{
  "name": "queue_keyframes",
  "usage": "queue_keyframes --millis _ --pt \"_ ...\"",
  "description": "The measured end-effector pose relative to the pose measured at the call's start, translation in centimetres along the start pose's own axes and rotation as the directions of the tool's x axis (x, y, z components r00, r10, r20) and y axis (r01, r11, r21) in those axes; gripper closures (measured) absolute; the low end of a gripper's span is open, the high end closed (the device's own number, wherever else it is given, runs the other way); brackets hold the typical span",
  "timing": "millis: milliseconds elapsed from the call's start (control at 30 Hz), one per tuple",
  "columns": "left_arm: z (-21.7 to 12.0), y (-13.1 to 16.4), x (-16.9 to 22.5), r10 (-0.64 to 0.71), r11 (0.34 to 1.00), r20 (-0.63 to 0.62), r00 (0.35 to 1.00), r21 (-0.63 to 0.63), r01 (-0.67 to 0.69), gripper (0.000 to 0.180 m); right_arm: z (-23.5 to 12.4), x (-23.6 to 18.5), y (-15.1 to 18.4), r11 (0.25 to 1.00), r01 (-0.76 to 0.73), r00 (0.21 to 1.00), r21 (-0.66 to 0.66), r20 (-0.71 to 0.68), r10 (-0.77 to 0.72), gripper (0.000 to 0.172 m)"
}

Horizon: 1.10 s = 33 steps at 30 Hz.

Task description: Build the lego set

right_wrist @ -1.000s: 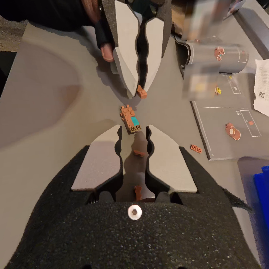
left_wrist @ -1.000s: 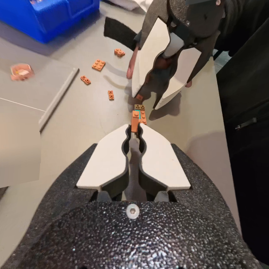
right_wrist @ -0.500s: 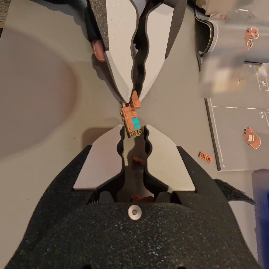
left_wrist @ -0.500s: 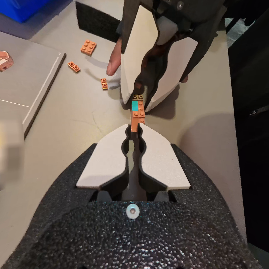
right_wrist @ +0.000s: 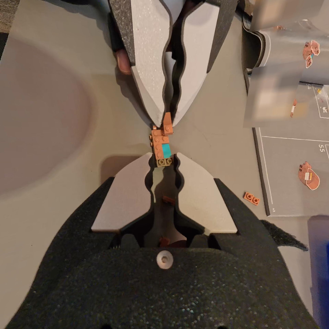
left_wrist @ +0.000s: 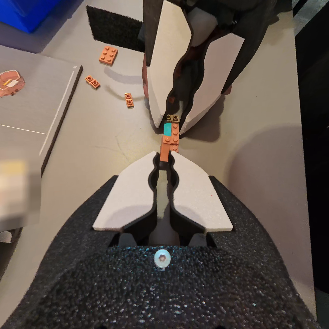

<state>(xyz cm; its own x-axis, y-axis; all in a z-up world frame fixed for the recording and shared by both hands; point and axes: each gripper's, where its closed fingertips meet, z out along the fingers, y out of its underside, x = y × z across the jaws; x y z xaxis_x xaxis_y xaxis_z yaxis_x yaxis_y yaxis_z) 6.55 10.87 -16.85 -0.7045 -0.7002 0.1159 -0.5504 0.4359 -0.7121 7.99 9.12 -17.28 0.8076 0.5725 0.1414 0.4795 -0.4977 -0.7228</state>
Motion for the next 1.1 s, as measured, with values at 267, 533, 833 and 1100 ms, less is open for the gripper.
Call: queue_keyframes --millis 267,533,833,1100 --pt "0.0 0.0 0.2 0.025 1.000 0.004 1.000 -0.015 -0.025 0.172 0.0 -0.1 -0.1 1.000 0.016 1.000 0.006 -0.003 -0.016 0.152" --pt "0.2 -0.1 0.2 0.025 1.000 -0.003 1.000 -0.005 -0.025 0.173 0.0 -0.1 -0.1 1.000 0.022 1.000 0.011 -0.005 -0.022 0.153" --pt "0.0 -0.4 0.2 0.090 0.996 0.020 0.996 0.004 -0.090 0.173 0.0 -0.2 -0.1 1.000 0.022 1.000 0.013 0.000 -0.022 0.153" --pt "0.5 -1.0 0.5 0.101 0.994 0.011 0.995 0.031 -0.101 0.172 0.0 -0.3 -0.2 1.000 0.027 1.000 0.014 0.002 -0.027 0.154"
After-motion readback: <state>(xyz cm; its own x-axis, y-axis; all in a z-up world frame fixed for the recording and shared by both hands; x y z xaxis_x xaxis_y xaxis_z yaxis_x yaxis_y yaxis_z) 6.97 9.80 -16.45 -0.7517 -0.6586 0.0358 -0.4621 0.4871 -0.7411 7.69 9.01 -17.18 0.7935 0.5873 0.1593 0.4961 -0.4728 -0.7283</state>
